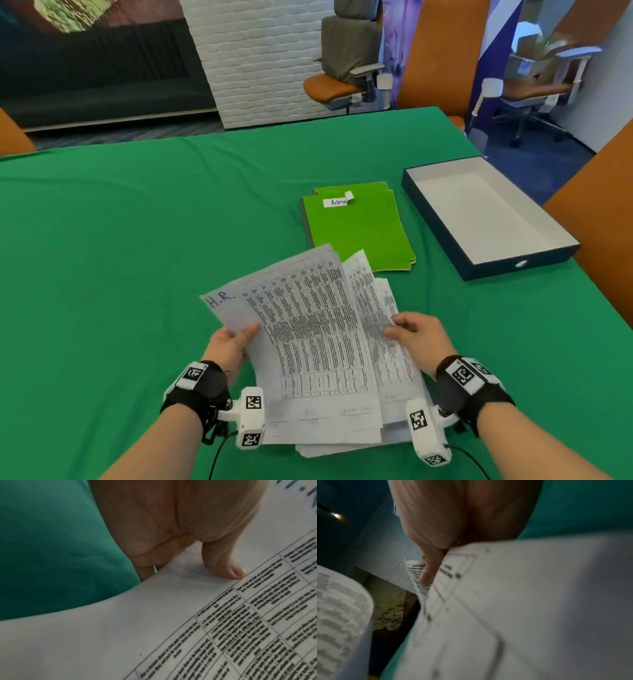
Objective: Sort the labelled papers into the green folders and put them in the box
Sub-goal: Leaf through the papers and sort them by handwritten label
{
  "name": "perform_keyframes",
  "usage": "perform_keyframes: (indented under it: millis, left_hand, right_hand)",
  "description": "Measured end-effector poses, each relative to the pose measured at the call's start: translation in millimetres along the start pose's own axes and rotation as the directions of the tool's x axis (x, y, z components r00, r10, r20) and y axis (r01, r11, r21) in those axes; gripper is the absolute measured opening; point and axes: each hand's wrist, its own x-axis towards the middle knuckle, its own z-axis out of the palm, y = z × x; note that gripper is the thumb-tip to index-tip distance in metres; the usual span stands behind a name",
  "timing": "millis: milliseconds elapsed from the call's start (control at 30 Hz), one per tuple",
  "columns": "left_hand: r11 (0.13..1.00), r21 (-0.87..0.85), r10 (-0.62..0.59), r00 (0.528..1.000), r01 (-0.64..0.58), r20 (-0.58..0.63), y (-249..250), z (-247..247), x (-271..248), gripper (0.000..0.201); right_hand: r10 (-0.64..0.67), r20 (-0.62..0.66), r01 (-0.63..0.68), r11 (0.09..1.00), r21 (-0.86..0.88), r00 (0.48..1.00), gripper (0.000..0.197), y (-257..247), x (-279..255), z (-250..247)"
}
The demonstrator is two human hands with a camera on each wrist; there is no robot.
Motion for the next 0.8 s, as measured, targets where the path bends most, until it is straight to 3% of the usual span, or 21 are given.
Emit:
perform_keyframes:
  millis: [267, 333, 433, 500, 567, 633, 700, 800]
  left_hand:
    - [0.999, 0.017, 0.030, 0.999, -0.031, 0.040, -1, 24, -6, 0.014]
    - [0.998, 0.024, 0.052, 0.997, -0.053, 0.049, 0, 25, -5, 0.019]
    - [0.987, 0.099, 0.135, 0.990, -0.130, -0.041, 5, 20, -3, 0.037]
    - [0.981, 0.105, 0.173, 0.979, -0.162, -0.107, 9, 12, -2, 0.043]
    - [0.982, 0.100, 0.177, 0.969, -0.161, -0.175, 15, 0, -2, 0.031]
    - [0.987, 0.079, 0.154, 0.964, -0.139, -0.216, 19, -14, -2, 0.022]
    - [0.986, 0.082, 0.158, 0.962, -0.143, -0.222, 23, -23, -3, 0.020]
    - [0.984, 0.092, 0.170, 0.958, -0.152, -0.231, 26, -31, -4, 0.024]
  right_hand:
    - [-0.055, 0.026, 0.050, 0.983, 0.176, 0.998, 0.013, -16, -9, -2]
    - [-0.063, 0.058, 0.052, 0.985, 0.163, 0.996, 0.013, -17, -8, -2]
    - [-0.046, 0.103, 0.033, 0.992, 0.125, 0.994, 0.016, -12, -5, 1]
    - [0.007, 0.115, 0.007, 0.992, -0.128, 0.993, 0.030, 2, 2, 4]
    - [0.132, 0.045, -0.088, 0.844, -0.530, 0.990, 0.070, 20, 4, 8]
    - [0.184, -0.040, -0.159, 0.694, -0.702, 0.982, 0.093, 30, 3, 12]
    - [0.180, -0.069, -0.179, 0.719, -0.672, 0.981, 0.086, 34, 3, 13]
    - [0.124, -0.139, -0.181, 0.808, -0.561, 0.983, 0.040, 36, 6, 7]
